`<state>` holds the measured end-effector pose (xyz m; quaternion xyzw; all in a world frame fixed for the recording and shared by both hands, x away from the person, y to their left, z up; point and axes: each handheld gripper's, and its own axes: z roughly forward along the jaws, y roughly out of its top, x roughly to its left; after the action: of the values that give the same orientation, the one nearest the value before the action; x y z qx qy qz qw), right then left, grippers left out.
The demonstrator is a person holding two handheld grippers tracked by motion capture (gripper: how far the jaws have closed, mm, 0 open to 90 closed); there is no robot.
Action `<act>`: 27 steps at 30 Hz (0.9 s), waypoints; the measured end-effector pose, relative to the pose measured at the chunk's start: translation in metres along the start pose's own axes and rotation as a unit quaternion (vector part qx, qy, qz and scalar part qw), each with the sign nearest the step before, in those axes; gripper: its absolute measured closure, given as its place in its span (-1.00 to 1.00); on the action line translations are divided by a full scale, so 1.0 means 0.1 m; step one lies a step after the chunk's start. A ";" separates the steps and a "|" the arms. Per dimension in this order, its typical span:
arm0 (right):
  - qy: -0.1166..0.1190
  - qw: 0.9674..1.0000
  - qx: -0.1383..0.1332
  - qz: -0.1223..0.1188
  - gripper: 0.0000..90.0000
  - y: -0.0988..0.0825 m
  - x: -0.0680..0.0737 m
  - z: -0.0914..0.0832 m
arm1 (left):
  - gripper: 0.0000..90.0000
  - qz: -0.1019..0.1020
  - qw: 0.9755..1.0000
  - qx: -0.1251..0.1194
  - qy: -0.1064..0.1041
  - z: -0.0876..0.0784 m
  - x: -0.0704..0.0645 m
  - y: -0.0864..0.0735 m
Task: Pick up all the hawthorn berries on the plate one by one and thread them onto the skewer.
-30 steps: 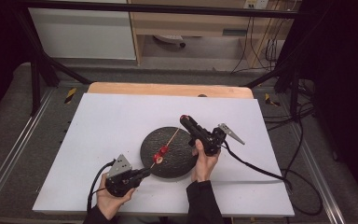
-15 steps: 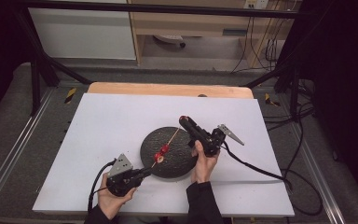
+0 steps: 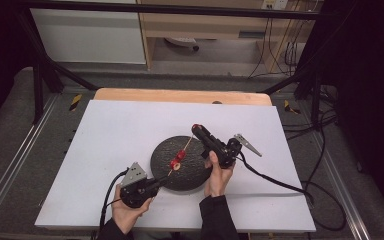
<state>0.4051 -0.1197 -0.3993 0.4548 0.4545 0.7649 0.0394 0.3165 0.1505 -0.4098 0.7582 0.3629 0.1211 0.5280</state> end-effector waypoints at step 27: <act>0.011 1.000 0.018 -0.008 0.41 -0.04 0.04 -0.05 | 0.96 -0.008 1.000 -0.012 -0.006 0.16 -0.02 0.25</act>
<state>0.3981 -0.1190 -0.4007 0.4433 0.4726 0.7609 0.0326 0.3353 0.1333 -0.3938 0.7499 0.3644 0.1165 0.5398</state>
